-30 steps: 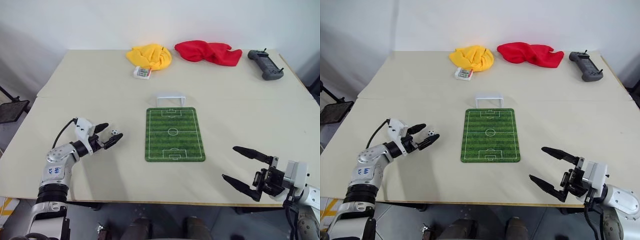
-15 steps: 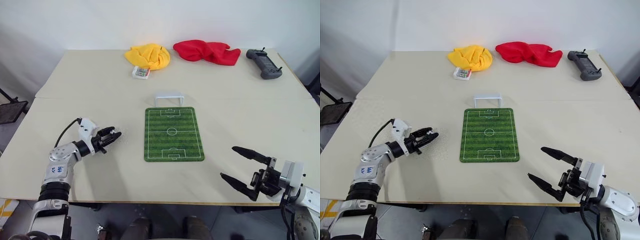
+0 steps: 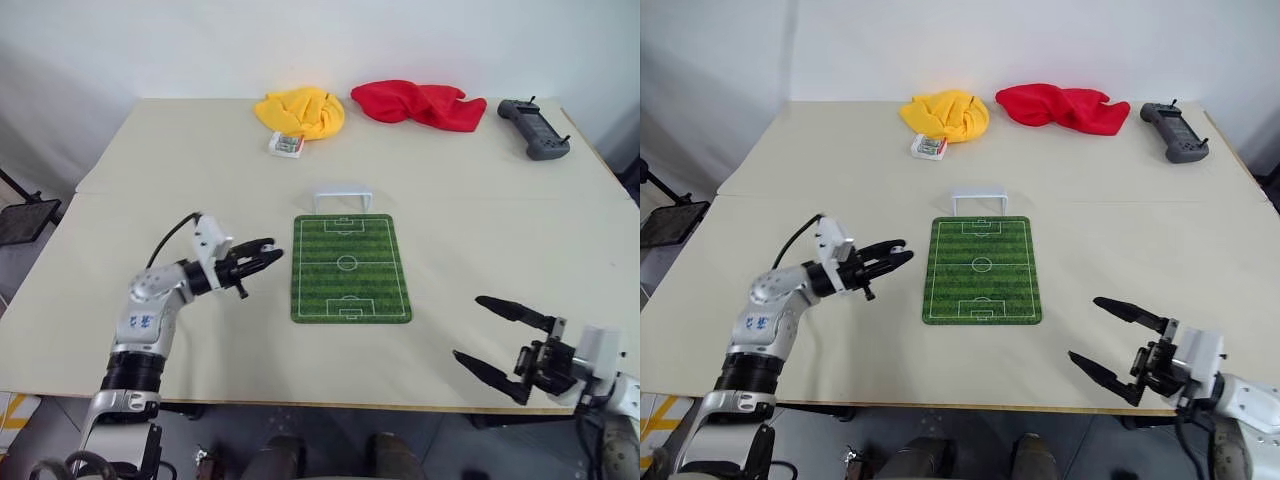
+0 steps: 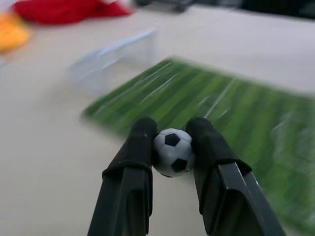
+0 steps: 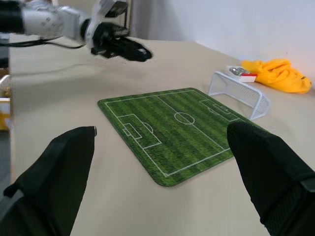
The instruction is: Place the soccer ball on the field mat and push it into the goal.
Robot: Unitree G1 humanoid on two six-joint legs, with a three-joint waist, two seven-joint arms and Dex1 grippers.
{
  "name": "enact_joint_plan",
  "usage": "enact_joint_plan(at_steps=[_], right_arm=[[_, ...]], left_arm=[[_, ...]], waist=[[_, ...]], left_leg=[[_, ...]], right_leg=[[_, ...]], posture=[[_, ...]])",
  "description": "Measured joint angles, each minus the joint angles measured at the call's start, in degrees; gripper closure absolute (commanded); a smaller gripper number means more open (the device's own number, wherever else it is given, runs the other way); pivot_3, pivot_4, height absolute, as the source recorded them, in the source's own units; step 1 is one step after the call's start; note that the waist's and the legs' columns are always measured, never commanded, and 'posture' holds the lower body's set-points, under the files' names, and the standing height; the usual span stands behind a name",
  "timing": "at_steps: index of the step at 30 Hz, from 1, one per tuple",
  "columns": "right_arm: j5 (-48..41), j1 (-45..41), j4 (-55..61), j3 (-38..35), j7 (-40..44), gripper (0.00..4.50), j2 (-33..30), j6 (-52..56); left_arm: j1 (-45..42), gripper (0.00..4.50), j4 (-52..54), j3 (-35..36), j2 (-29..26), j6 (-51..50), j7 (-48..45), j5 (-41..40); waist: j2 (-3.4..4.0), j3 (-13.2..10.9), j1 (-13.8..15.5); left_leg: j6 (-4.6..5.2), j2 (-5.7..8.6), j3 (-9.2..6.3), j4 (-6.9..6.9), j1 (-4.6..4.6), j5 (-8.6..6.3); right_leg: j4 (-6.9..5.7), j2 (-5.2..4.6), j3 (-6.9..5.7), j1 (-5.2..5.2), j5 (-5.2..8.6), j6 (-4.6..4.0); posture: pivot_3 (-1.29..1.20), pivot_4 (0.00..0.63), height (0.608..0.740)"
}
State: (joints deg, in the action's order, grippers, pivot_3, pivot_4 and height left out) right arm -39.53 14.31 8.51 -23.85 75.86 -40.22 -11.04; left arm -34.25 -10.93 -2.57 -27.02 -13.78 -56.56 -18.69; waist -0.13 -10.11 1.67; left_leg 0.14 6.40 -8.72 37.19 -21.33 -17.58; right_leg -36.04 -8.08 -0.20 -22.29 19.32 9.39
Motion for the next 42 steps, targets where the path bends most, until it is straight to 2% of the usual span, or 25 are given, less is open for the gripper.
enact_joint_plan(at_steps=[3, 9, 17, 39, 42], right_arm=[[-0.4, -0.2, -3.4, -3.0, 4.7, 0.0, -3.8, -0.2], [-0.4, -2.1, -6.5, -3.9, 6.6, 0.0, -4.2, -0.2], [0.4, 0.0, -4.1, -3.5, 6.0, 0.0, -1.5, -0.3], [2.1, 0.7, 0.2, -1.4, 1.6, 0.0, 0.7, -0.1], [2.3, 1.1, 0.5, -1.3, 1.1, 0.0, 0.7, -0.1]], left_arm=[[-2.9, 3.64, 5.1, -6.3, 0.6, -5.9, -1.1, 1.3], [1.0, 3.64, 8.6, -15.0, 4.6, -8.9, 2.4, 6.2], [4.5, 3.64, 8.8, -16.3, 5.1, -6.4, 6.0, 10.4], [3.7, 3.64, 7.7, -16.6, 7.7, -2.6, 6.8, 14.0], [3.7, 2.65, 7.7, -16.6, 7.8, -2.6, 6.9, 14.1]], waist=[[0.0, 0.0, -0.5], [-0.01, 0.0, -1.2], [-0.02, 0.0, -0.1], [-0.02, 0.0, -0.1], [-0.02, 0.0, -0.1]], left_leg=[[0.03, -0.06, 0.13, -0.08, 0.1, -0.02], [-0.01, -0.22, 0.25, -0.07, 0.07, -0.04], [-0.01, -0.19, 0.3, 0.01, 0.05, -0.04], [-0.01, -0.19, 0.31, 0.0, 0.05, -0.04], [-0.01, -0.19, 0.32, 0.01, 0.05, -0.04]], right_leg=[[0.07, 0.08, 0.11, 0.04, -0.02, 0.01], [0.03, 0.35, 0.42, -0.16, -0.07, -0.08], [0.08, 0.32, 0.53, -0.15, -0.1, -0.06], [0.07, 0.33, 0.53, -0.15, -0.12, -0.05], [0.07, 0.33, 0.53, -0.15, -0.12, -0.05]], posture=[[0.0, 0.15, 0.74], [0.0, 0.15, 0.74], [0.0, 0.15, 0.74], [0.0, 0.15, 0.74], [0.0, 0.15, 0.74]])
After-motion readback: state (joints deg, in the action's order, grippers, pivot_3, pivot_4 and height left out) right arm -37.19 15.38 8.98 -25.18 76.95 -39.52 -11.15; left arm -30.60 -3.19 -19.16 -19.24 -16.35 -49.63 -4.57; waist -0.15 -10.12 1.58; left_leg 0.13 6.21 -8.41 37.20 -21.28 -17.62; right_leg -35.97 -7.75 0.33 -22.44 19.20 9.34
